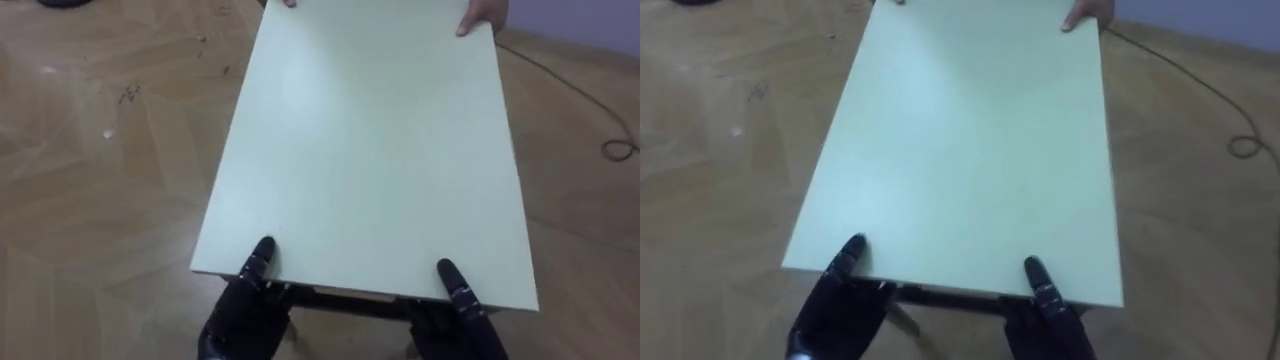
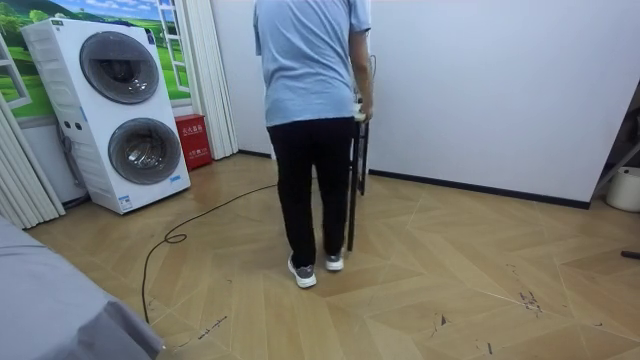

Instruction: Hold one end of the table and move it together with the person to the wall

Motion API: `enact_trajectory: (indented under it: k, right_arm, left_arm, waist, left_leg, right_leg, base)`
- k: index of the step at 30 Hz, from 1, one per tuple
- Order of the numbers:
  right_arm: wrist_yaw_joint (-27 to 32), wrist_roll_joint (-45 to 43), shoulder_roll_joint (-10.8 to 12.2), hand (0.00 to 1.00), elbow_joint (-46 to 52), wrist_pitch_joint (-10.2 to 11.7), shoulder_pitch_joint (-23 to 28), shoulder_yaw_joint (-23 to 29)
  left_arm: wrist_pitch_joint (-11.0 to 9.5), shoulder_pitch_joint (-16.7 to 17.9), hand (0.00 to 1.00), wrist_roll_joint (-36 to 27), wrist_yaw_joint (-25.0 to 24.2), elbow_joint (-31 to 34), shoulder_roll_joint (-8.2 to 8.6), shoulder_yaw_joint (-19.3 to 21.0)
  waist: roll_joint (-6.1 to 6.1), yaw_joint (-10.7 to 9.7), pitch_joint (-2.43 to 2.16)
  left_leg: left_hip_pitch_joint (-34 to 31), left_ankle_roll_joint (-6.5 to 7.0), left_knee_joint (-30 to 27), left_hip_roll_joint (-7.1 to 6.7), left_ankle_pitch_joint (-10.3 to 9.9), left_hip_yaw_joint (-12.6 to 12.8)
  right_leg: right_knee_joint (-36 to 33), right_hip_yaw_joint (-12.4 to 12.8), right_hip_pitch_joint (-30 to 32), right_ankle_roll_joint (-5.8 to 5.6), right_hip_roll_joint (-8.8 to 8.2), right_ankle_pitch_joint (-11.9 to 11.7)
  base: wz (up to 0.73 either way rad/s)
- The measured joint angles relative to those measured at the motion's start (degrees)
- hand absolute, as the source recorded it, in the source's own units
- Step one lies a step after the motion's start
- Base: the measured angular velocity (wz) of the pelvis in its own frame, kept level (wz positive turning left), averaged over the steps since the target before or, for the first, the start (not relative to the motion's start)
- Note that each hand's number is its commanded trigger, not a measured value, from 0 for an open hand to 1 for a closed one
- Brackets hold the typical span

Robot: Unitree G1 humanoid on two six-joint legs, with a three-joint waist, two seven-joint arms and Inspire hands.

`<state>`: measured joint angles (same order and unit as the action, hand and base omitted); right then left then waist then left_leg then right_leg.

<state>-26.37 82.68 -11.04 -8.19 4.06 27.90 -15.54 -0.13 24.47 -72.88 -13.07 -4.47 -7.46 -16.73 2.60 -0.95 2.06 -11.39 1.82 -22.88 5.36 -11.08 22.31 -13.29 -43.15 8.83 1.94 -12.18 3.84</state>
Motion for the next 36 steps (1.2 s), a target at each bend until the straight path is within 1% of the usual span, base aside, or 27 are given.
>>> enact_trajectory:
  k: [1, 2, 3, 4, 5, 6, 7, 9, 10, 12, 13, 15, 17, 20, 22, 23, 24, 25, 27, 28, 30, 31, 32, 33, 34, 36]
  right_arm:
    - [0.0, -0.2, 0.3, 1.00, 0.0, 0.0, 0.0, 0.2]
    - [0.1, -0.3, 1.0, 1.00, -0.1, -0.7, 0.1, 1.2]
    - [0.2, -0.2, 1.8, 1.00, -0.2, -1.6, 0.1, 2.4]
    - [0.2, -0.2, 1.9, 1.00, -0.2, -1.7, 0.1, 2.6]
    - [0.2, -0.1, 1.9, 1.00, -0.2, -1.8, 0.1, 2.8]
    - [0.6, 0.2, 1.8, 1.00, -0.2, -2.3, 0.1, 2.8]
    - [1.2, 0.3, 1.9, 1.00, -0.2, -2.5, -0.1, 2.8]
    - [2.6, 0.2, 1.9, 1.00, -0.2, -2.9, -0.9, 2.5]
    - [3.2, -0.1, 1.8, 1.00, -0.2, -2.9, -1.4, 2.2]
    - [4.0, -1.1, 2.3, 1.00, -0.2, -3.0, -2.7, 0.9]
    - [4.0, -1.2, 2.5, 1.00, -0.2, -3.0, -2.6, 0.9]
    - [3.8, -2.1, 2.4, 1.00, -0.3, -3.1, -2.3, 0.8]
    - [3.8, -3.0, 2.4, 1.00, -0.3, -3.1, -3.1, 0.8]
    - [3.8, -3.8, 2.7, 1.00, -0.1, -3.1, -3.7, 0.9]
    - [3.8, -4.2, 2.7, 1.00, 0.0, -3.0, -3.7, 1.1]
    - [3.8, -4.2, 2.7, 1.00, 0.0, -2.8, -3.7, 1.3]
    - [3.8, -4.2, 2.6, 1.00, 0.0, -2.8, -3.7, 1.6]
    - [3.8, -4.2, 2.7, 1.00, 0.0, -2.8, -3.6, 1.8]
    - [3.8, -4.2, 2.9, 1.00, 0.5, -2.3, -3.6, 1.8]
    - [3.8, -4.1, 2.9, 1.00, 0.6, -2.1, -3.6, 1.7]
    - [3.9, -3.9, 2.8, 1.00, 0.7, -1.9, -3.5, 2.1]
    - [4.0, -3.8, 2.7, 1.00, 0.7, -1.9, -3.5, 2.2]
    - [4.0, -3.7, 2.7, 1.00, 0.7, -1.9, -3.6, 2.2]
    - [4.4, -3.7, 2.8, 1.00, 0.7, -2.0, -3.6, 2.0]
    - [4.8, -3.7, 2.8, 1.00, 0.7, -2.1, -3.6, 1.9]
    - [5.7, -3.6, 2.8, 1.00, 0.8, -2.6, -4.1, 0.8]
  left_arm:
    - [0.1, -0.2, 1.00, 0.0, 0.2, 0.0, 0.04, 0.0]
    - [0.2, -0.6, 1.00, 1.0, 0.2, 0.6, -0.03, -0.1]
    - [0.1, -0.7, 1.00, 1.7, 0.2, 1.1, 0.35, -0.2]
    - [0.1, -0.7, 1.00, 1.7, 0.2, 1.1, 0.63, -0.2]
    - [0.1, -0.6, 1.00, 1.7, 0.1, 1.1, 0.80, -0.3]
    - [0.1, 0.0, 1.00, 1.7, 0.1, 1.6, 0.77, -0.3]
    - [0.1, 0.4, 1.00, 1.8, 0.1, 2.4, 0.43, -0.2]
    - [0.0, 0.6, 1.00, 2.1, 0.2, 2.7, 0.30, 0.4]
    - [0.0, 0.7, 1.00, 2.2, 0.2, 2.7, 0.31, 0.8]
    - [-0.2, 1.5, 1.00, 1.6, 0.2, 2.7, 0.45, 2.2]
    - [-0.3, 1.8, 1.00, 1.5, 0.1, 2.7, 0.62, 2.4]
    - [-0.4, 2.8, 1.00, 1.3, 0.4, 2.7, 0.90, 2.4]
    - [-0.8, 2.8, 1.00, 1.0, 1.2, 2.7, 1.36, 2.6]
    - [-1.2, 2.8, 1.00, 0.9, 1.1, 2.7, 1.79, 3.0]
    - [-1.1, 2.8, 1.00, 1.0, 1.1, 2.7, 2.11, 2.9]
    - [-1.1, 2.7, 1.00, 1.0, 1.4, 2.7, 2.50, 2.8]
    - [-1.1, 2.3, 1.00, 1.1, 1.6, 2.7, 2.48, 2.6]
    - [-1.1, 2.0, 1.00, 1.1, 1.8, 2.6, 2.34, 2.4]
    - [-1.1, 1.3, 1.00, 1.1, 1.8, 2.6, 2.27, 2.3]
    - [-1.1, 1.1, 1.00, 1.1, 1.8, 2.6, 2.27, 2.3]
    - [-1.1, 1.1, 1.00, 1.2, 1.1, 2.7, 2.19, 2.0]
    - [-1.2, 1.1, 1.00, 1.3, 1.0, 2.8, 2.22, 1.8]
    - [-1.3, 1.1, 1.00, 1.5, 1.0, 3.1, 2.23, 1.8]
    - [-1.7, 1.2, 1.00, 1.7, 1.0, 3.2, 2.20, 1.8]
    - [-1.7, 1.2, 1.00, 1.8, 1.1, 3.2, 2.06, 1.9]
    - [-1.8, 1.5, 1.00, 1.6, 1.2, 3.2, 1.30, 2.6]
  waist:
    - [0.46, -0.6, -0.01]
    - [0.73, -1.1, 0.02]
    - [0.59, -0.9, 0.00]
    - [0.79, -0.8, 0.02]
    - [1.21, -0.4, -0.06]
    - [1.44, 0.2, -0.21]
    - [1.49, 1.5, -0.24]
    - [1.41, 3.3, -0.19]
    - [1.36, 3.5, -0.16]
    - [0.93, 3.6, 0.03]
    - [0.82, 3.6, 0.05]
    - [0.60, 3.9, 0.10]
    - [0.42, 4.8, 0.07]
    - [-0.21, 5.4, -0.11]
    - [-0.41, 4.3, -0.16]
    - [-0.43, 2.7, -0.17]
    - [-0.43, 0.9, -0.17]
    - [-0.43, 0.5, -0.17]
    - [-0.44, -0.1, -0.18]
    - [-0.48, -0.4, -0.18]
    - [-0.84, -0.2, -0.20]
    - [-0.88, 0.0, -0.23]
    - [-0.97, 0.8, -0.23]
    - [-1.03, 2.0, -0.19]
    - [-1.07, 2.5, -0.18]
    - [-1.57, 3.4, -0.17]
  left_leg:
    - [0.0, -0.26, 0.7, 0.24, -0.6, 0.2]
    - [0.6, 0.61, 2.6, -0.23, -1.5, -1.5]
    - [1.0, 1.47, 3.6, -1.13, -0.8, -3.3]
    - [1.1, 1.50, 3.9, -1.37, -0.7, -3.9]
    - [1.6, 1.55, 4.3, -1.84, -0.4, -5.0]
    - [1.8, 1.46, 4.8, -2.06, -0.1, -5.3]
    - [1.9, 1.29, 5.2, -2.11, 0.3, -5.4]
    - [1.9, 1.14, 5.8, -2.13, 1.1, -5.4]
    - [1.8, 1.08, 5.9, -2.15, 1.3, -5.6]
    - [1.4, 0.85, 6.1, -2.52, 1.6, -7.5]
    - [1.4, 0.82, 6.1, -2.70, 1.6, -8.2]
    - [1.7, 0.96, 6.0, -3.26, 1.8, -10.0]
    - [1.6, 1.06, 6.1, -3.47, 1.8, -10.1]
    - [1.5, 1.18, 6.1, -3.82, 1.8, -10.7]
    - [0.9, 1.51, 6.0, -4.53, 1.9, -12.5]
    - [0.4, 1.88, 5.8, -5.55, 2.2, -15.0]
    - [-0.1, 2.18, 5.4, -6.70, 2.3, -17.4]
    - [-0.1, 2.33, 5.4, -7.21, 2.4, -18.4]
    - [0.0, 2.65, 5.5, -8.88, 2.6, -21.1]
    - [0.0, 2.72, 5.5, -9.28, 2.7, -21.5]
    - [0.2, 2.90, 5.6, -10.54, 2.8, -23.5]
    - [0.2, 2.96, 5.6, -10.76, 2.8, -24.1]
    - [0.0, 3.07, 5.5, -10.98, 2.9, -24.7]
    - [0.0, 3.06, 5.5, -11.05, 2.9, -25.2]
    - [0.0, 3.05, 5.5, -11.15, 2.9, -25.7]
    - [-0.3, 2.85, 5.1, -11.48, 3.0, -27.5]
  right_leg:
    - [-1.0, -1.1, -0.4, -0.21, -0.09, 0.6]
    - [-3.0, -1.1, -0.2, -0.61, -0.14, 1.8]
    - [-3.5, 0.3, -0.1, -0.76, 0.44, 2.2]
    - [-3.2, 1.8, 0.0, -0.79, 0.97, 2.2]
    - [-3.0, 4.0, -0.2, -0.94, 1.34, 2.3]
    - [-3.5, 3.8, -0.4, -0.98, 1.07, 2.7]
    - [-3.8, 3.5, -0.5, -0.84, 0.92, 2.9]
    - [-3.9, 2.8, -0.5, -0.58, 0.81, 3.1]
    - [-3.9, 2.5, -0.5, -0.48, 0.79, 3.2]
    - [-4.4, 2.1, -0.9, -0.07, 0.71, 3.6]
    - [-4.5, 2.1, -1.1, -0.12, 0.71, 3.7]
    - [-4.5, 2.8, -2.0, -0.69, 0.78, 4.1]
    - [-4.6, 3.2, -2.0, -0.82, 0.66, 4.2]
    - [-4.8, 2.9, -2.4, -1.18, 0.29, 4.3]
    - [-5.5, 3.3, -2.7, -1.83, 0.08, 4.6]
    - [-5.9, 5.4, -2.9, -2.46, 0.16, 5.2]
    - [-6.6, 9.1, -2.9, -3.09, 0.49, 6.0]
    - [-6.8, 11.1, -2.9, -3.44, 0.77, 6.3]
    - [-7.4, 16.2, -3.3, -4.52, 1.45, 7.6]
    - [-7.3, 17.2, -3.6, -4.77, 1.59, 8.0]
    - [-6.8, 20.9, -4.7, -5.64, 2.09, 9.0]
    - [-6.2, 21.8, -5.0, -5.77, 2.40, 9.1]
    - [-5.8, 23.1, -5.1, -5.83, 2.74, 9.2]
    - [-5.2, 24.0, -5.5, -5.83, 3.18, 9.2]
    - [-4.9, 24.5, -5.8, -5.83, 3.36, 9.2]
    - [-3.3, 25.8, -6.8, -5.83, 4.09, 9.2]
  base:
    - [0.82]
    - [0.82]
    - [0.73]
    - [0.63]
    - [0.43]
    - [0.35]
    - [0.16]
    - [0.16]
    - [0.27]
    - [0.44]
    - [0.58]
    - [0.46]
    - [0.10]
    - [0.12]
    - [0.60]
    - [1.11]
    - [1.15]
    - [0.95]
    - [0.65]
    - [0.62]
    - [0.60]
    - [0.49]
    - [0.34]
    - [0.33]
    - [0.34]
    - [0.41]
